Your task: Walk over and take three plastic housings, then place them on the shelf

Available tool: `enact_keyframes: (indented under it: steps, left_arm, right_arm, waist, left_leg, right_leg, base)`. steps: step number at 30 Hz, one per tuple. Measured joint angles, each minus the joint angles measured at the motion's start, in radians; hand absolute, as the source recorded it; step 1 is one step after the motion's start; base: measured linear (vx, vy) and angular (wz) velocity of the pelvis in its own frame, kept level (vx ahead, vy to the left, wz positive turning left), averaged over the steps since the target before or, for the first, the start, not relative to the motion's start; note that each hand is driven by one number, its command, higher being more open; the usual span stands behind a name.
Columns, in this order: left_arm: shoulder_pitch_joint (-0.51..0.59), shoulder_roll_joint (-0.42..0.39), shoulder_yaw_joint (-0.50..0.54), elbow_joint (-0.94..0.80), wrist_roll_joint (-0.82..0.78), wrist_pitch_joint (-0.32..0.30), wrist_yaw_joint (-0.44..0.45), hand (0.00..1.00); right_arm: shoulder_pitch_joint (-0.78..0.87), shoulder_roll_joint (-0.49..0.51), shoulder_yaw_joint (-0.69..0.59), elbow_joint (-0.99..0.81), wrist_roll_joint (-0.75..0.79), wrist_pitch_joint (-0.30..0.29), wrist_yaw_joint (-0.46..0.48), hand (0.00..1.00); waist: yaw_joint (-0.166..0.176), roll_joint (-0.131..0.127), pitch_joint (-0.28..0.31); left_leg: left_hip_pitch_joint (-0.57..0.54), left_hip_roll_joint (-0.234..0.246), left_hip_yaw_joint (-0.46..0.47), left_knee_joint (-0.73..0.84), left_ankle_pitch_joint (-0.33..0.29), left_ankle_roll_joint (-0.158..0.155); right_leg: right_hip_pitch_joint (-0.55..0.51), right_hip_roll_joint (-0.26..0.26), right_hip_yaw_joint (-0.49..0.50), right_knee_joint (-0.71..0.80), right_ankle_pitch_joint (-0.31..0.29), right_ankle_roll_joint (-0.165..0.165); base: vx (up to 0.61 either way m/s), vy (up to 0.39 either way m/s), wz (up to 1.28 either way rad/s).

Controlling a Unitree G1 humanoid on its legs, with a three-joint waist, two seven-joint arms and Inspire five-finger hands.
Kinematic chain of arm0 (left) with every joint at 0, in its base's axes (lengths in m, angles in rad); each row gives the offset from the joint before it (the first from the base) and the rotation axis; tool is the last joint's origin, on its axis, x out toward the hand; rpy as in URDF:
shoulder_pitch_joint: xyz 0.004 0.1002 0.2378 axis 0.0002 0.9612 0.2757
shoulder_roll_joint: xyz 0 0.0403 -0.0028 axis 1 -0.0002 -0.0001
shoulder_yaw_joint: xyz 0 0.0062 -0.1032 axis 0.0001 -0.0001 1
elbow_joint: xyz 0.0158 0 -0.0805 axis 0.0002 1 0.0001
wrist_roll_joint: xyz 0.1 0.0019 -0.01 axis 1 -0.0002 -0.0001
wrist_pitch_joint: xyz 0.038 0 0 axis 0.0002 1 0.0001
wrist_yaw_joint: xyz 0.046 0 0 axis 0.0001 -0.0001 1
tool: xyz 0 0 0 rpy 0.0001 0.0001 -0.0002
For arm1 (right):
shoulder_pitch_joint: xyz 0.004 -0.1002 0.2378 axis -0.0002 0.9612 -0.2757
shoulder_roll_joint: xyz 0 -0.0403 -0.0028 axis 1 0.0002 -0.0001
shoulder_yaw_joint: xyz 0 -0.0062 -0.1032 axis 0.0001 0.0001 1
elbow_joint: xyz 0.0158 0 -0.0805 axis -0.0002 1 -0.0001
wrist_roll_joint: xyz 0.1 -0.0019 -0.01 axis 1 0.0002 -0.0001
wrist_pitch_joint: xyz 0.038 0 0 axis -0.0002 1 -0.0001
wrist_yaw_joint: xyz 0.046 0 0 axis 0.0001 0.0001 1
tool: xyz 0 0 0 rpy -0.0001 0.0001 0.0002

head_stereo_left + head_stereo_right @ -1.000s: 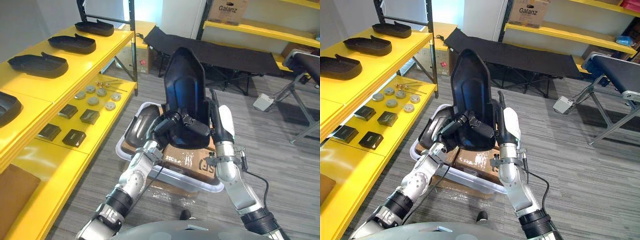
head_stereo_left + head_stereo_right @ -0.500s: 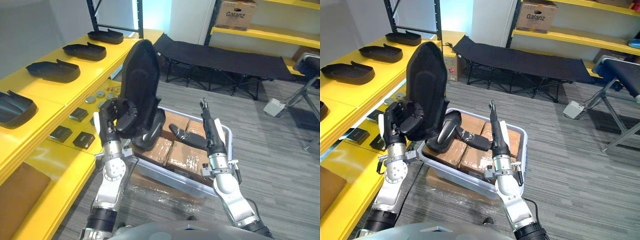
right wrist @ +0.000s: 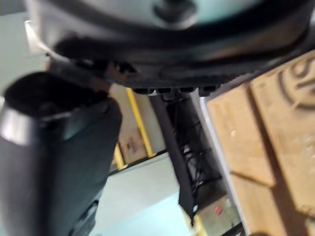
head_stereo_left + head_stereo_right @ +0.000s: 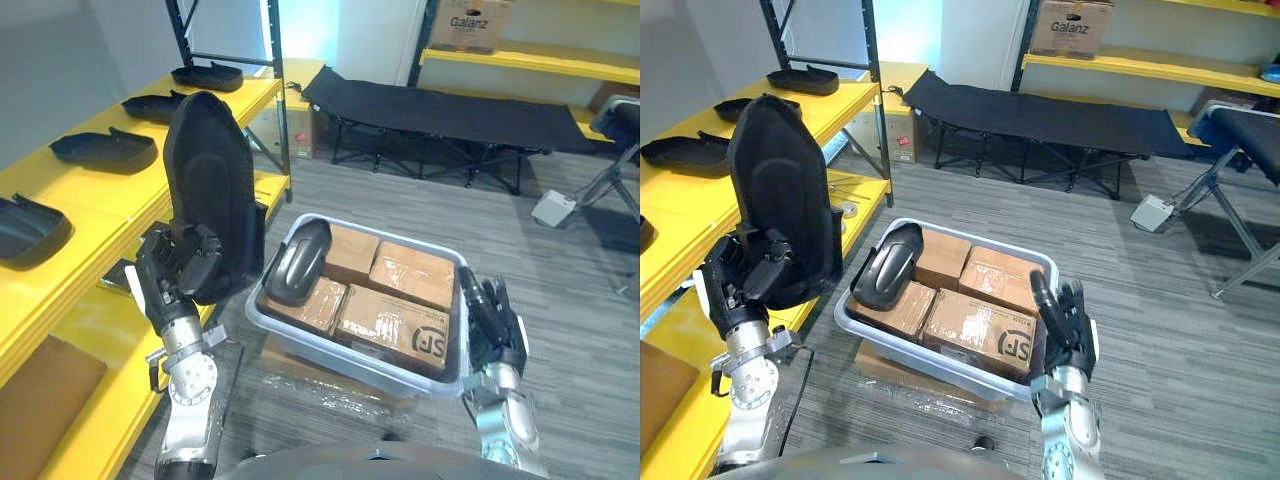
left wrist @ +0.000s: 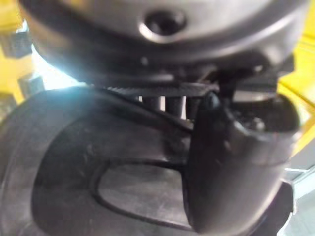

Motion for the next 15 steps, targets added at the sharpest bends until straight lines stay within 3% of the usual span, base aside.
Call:
enact_keyframes:
  steps: [5,11,15]
  left_arm:
    - [0.026,0.0,-0.019,-0.094,-0.111,-0.01,-0.156,0.0]
    - [0.029,0.002,0.0,-0.183,-0.125,-0.015,-0.145,0.0]
    - [0.034,0.003,0.03,-0.247,-0.123,-0.012,-0.094,0.0]
  right_arm:
    - [0.019,0.005,0.023,0.037,-0.017,0.022,-0.031,1.0]
    - [-0.002,0.005,0.028,0.032,-0.034,0.018,-0.032,1.0]
    - [-0.029,0.001,0.072,-0.025,-0.059,0.007,-0.027,1.0]
  waist:
    - [0.0,0.022,-0.004]
    - [0.012,0.025,-0.003]
    - [0.031,0.036,0.006]
  left_leg:
    - [0.0,0.001,-0.001,0.0,-0.005,0.002]
    - [-0.009,0.001,-0.019,0.002,-0.01,0.001]
    - [-0.06,-0.001,-0.112,0.002,-0.006,0.004]
  right_leg:
    - [0.001,0.001,-0.001,0.0,-0.001,0.0]
    - [0.006,0.001,-0.017,0.0,-0.004,0.001]
    - [0.013,0.001,-0.091,0.0,-0.013,0.002]
  base:
    - [0.0,0.0,0.0]
    - [0.0,0.005,0.09]
    - [0.01,-0.001,0.48]
